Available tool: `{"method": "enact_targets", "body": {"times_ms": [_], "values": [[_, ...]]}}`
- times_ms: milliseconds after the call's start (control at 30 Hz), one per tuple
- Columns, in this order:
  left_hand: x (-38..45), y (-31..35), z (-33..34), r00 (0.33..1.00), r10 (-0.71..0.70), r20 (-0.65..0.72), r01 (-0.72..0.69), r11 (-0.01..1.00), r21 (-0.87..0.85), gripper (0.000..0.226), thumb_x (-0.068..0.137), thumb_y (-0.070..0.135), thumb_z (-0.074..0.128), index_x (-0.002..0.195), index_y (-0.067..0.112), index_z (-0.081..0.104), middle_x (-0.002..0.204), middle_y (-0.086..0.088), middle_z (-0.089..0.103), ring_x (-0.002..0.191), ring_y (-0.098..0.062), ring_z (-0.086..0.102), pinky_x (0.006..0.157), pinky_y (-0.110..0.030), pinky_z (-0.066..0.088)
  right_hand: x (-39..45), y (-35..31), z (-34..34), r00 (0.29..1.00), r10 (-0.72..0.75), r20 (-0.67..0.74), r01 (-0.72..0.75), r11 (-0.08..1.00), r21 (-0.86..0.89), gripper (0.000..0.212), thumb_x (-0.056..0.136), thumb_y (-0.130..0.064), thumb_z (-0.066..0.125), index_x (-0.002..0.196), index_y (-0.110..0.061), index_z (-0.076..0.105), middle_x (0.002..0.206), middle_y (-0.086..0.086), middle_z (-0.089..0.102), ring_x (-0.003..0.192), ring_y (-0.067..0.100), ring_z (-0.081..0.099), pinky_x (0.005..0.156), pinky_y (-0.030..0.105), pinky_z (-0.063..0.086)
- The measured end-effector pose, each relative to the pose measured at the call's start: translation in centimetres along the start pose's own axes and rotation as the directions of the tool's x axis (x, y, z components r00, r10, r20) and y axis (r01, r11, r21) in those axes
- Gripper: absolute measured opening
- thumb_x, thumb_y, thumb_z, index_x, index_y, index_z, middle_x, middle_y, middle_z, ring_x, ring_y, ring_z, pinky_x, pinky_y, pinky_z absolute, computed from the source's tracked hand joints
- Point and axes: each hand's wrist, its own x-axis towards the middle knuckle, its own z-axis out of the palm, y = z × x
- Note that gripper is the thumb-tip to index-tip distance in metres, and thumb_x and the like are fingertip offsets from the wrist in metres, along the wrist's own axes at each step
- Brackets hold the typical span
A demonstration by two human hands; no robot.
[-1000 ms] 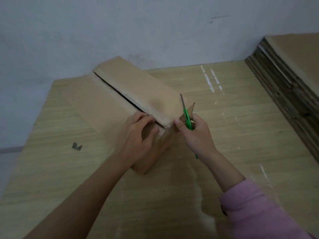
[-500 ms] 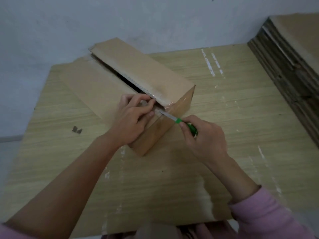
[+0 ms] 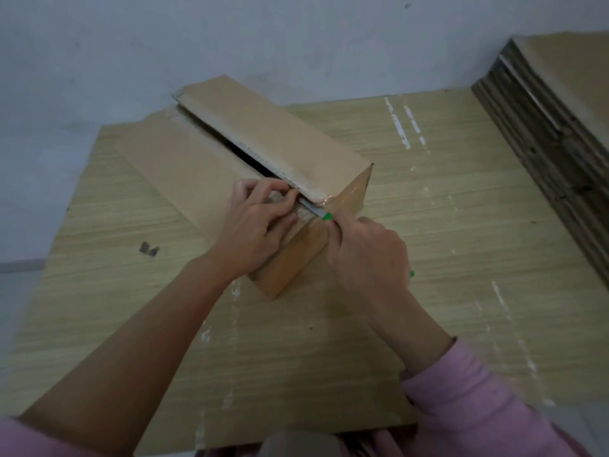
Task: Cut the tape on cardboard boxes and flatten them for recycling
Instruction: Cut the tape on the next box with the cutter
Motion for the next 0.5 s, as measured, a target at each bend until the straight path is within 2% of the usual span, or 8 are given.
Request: {"method": "enact_targets", "body": {"times_ms": [100, 200, 233, 333, 433, 500], "values": [[0.1, 0.2, -0.1, 0.999, -0.035, -0.033, 0.035, 0.999, 0.015, 0.052, 0.085, 0.047, 0.04, 0.114, 0.015, 0.068, 0.117, 0.0, 0.058, 0.105, -0.018, 0.03, 0.088, -0.045, 0.037, 0.3, 0.1, -0.6, 1.0, 0.012, 0.006, -0.012, 1.0, 0.009, 0.017, 0.068, -0.013, 0.08, 0.074, -0.01, 0.064, 0.041, 0.011, 0.05, 0.03, 0.031, 0.046, 0.049, 0.012, 0.001], [0.0, 0.3, -0.2, 0.997, -0.059, -0.042, 0.061, 0.998, 0.035, 0.055, 0.082, 0.052, 0.038, 0.115, 0.019, 0.067, 0.116, 0.003, 0.056, 0.105, -0.015, 0.03, 0.085, -0.036, 0.029, -0.2, 0.6, -1.7, 0.995, 0.004, 0.102, -0.002, 1.0, -0.021, 0.01, 0.09, -0.021, 0.059, 0.088, -0.011, 0.061, 0.064, 0.016, 0.061, 0.056, 0.037, 0.06, 0.047, 0.026, 0.016], [0.0, 0.3, -0.2, 0.998, -0.058, -0.035, 0.06, 0.997, 0.042, 0.056, 0.082, 0.053, 0.036, 0.116, 0.02, 0.067, 0.118, 0.005, 0.056, 0.105, -0.015, 0.03, 0.084, -0.034, 0.025, -0.5, 0.6, -1.8, 0.993, -0.004, 0.119, 0.006, 1.0, -0.019, 0.013, 0.093, -0.022, 0.053, 0.091, -0.011, 0.059, 0.07, 0.016, 0.063, 0.063, 0.038, 0.061, 0.046, 0.027, 0.015], [-0.1, 0.3, -0.1, 0.998, -0.069, 0.006, 0.068, 0.995, 0.078, 0.059, 0.083, 0.055, 0.029, 0.119, 0.024, 0.064, 0.124, 0.008, 0.052, 0.108, -0.02, 0.031, 0.083, -0.027, 0.014, -0.8, 0.4, -2.1, 0.998, -0.002, 0.059, 0.004, 0.999, -0.034, 0.004, 0.088, -0.015, 0.06, 0.088, -0.011, 0.06, 0.062, 0.014, 0.06, 0.054, 0.036, 0.061, 0.044, 0.022, 0.008], [-0.1, 0.5, -0.2, 0.997, -0.081, 0.017, 0.079, 0.993, 0.092, 0.06, 0.083, 0.055, 0.026, 0.122, 0.026, 0.062, 0.125, 0.009, 0.051, 0.107, -0.024, 0.033, 0.084, -0.028, 0.014, -0.4, -0.1, -1.1, 0.99, 0.041, 0.132, -0.033, 0.997, -0.063, 0.01, 0.093, -0.016, 0.052, 0.1, -0.014, 0.059, 0.073, 0.013, 0.064, 0.066, 0.037, 0.063, 0.05, 0.027, 0.024], [0.0, 0.7, -0.4, 0.995, -0.101, 0.026, 0.098, 0.991, 0.094, 0.062, 0.084, 0.056, 0.027, 0.135, 0.029, 0.05, 0.123, 0.01, 0.048, 0.106, -0.021, 0.032, 0.083, -0.029, 0.015, 0.7, 0.1, -0.5, 0.998, 0.041, 0.052, -0.036, 0.996, -0.085, 0.01, 0.089, -0.013, 0.058, 0.098, -0.012, 0.062, 0.066, 0.013, 0.064, 0.059, 0.035, 0.063, 0.05, 0.027, 0.023]]}}
